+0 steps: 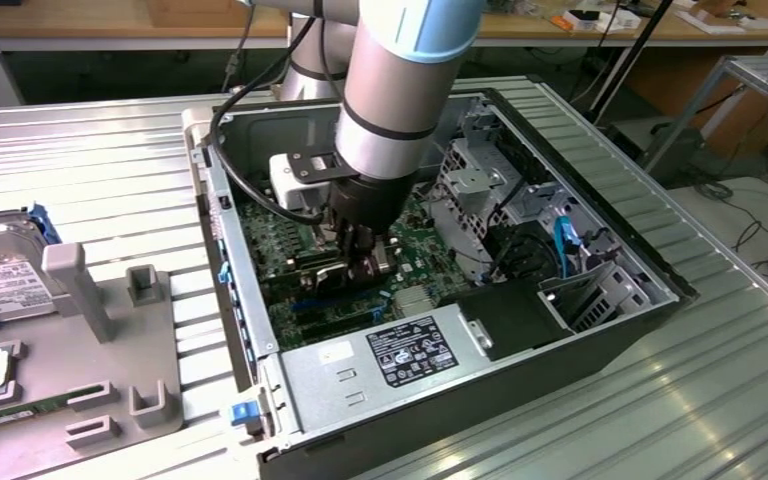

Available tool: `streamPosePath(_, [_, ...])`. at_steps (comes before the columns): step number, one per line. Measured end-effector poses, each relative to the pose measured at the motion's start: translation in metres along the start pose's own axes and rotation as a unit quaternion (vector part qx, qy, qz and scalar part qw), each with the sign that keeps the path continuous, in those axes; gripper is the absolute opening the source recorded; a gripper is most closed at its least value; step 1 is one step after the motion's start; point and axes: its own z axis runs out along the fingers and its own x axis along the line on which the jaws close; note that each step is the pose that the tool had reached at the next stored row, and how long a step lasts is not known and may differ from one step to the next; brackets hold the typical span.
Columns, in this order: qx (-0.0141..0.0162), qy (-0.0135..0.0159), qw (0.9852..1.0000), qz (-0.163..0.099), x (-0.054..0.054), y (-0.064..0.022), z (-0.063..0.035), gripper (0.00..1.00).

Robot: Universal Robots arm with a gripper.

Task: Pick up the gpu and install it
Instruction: 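Insert the gpu into the slot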

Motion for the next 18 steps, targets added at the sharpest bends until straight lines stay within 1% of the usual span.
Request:
streamPosePath(5, [-0.0001,0.0,1.0,0.0,-0.0006,-0.0004,0.0,0.27])
streamPosePath(7, [0.0,0.0,1.0,0.0,-0.0005,-0.0048,-0.0002,0.27])
streamPosePath(13, [0.0,-0.0002,1.0,0.0,-0.0006,-0.0056,-0.0002,0.27])
streamPosePath(15, [0.0001,-0.0007,1.0,0.0,-0.001,-0.0057,-0.0002,0.27])
streamPosePath(18, [0.0006,-0.0028,1.0,0.0,-0.0017,-0.0057,-0.0001,0.27])
